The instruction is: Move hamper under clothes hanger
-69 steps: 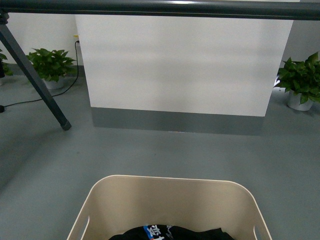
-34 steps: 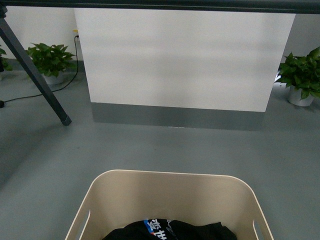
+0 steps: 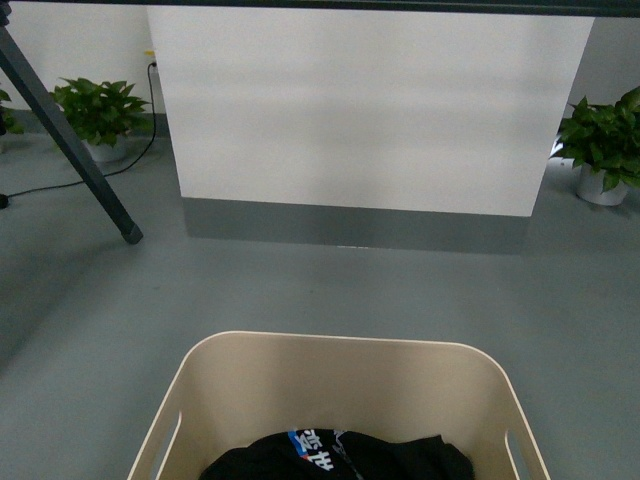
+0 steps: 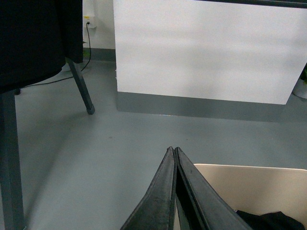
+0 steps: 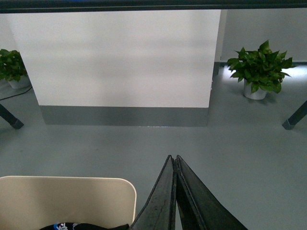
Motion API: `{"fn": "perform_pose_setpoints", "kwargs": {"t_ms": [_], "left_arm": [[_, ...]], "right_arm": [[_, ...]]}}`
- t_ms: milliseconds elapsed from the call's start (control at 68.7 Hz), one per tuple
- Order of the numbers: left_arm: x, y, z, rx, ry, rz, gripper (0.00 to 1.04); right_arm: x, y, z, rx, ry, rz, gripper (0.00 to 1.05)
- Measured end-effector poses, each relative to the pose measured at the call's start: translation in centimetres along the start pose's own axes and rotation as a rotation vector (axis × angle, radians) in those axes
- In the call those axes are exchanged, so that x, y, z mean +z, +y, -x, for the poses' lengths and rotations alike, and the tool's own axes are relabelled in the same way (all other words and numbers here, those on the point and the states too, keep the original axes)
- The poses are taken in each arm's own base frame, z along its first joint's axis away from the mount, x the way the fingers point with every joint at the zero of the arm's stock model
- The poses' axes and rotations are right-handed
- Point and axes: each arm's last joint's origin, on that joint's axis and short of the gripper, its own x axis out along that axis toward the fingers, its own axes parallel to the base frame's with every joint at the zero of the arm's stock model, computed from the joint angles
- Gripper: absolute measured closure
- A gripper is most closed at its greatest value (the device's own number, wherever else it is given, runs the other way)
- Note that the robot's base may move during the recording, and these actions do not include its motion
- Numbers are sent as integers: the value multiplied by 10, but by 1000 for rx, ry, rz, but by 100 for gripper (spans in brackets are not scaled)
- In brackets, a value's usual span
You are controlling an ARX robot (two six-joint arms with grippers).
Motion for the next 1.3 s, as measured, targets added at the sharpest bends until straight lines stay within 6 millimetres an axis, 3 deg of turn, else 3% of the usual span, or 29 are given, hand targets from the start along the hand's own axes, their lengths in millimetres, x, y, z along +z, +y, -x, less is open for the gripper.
{"fn": "perform_pose_setpoints", "kwargs": {"t_ms": [699,1296], "left_arm": [[-3,0,23,-1,8,0,101],[-3,0,24,0,6,0,101]], "right_arm": [[-4,0,20,0,27,0,103],[-3,0,25,2,3,0,103]]}}
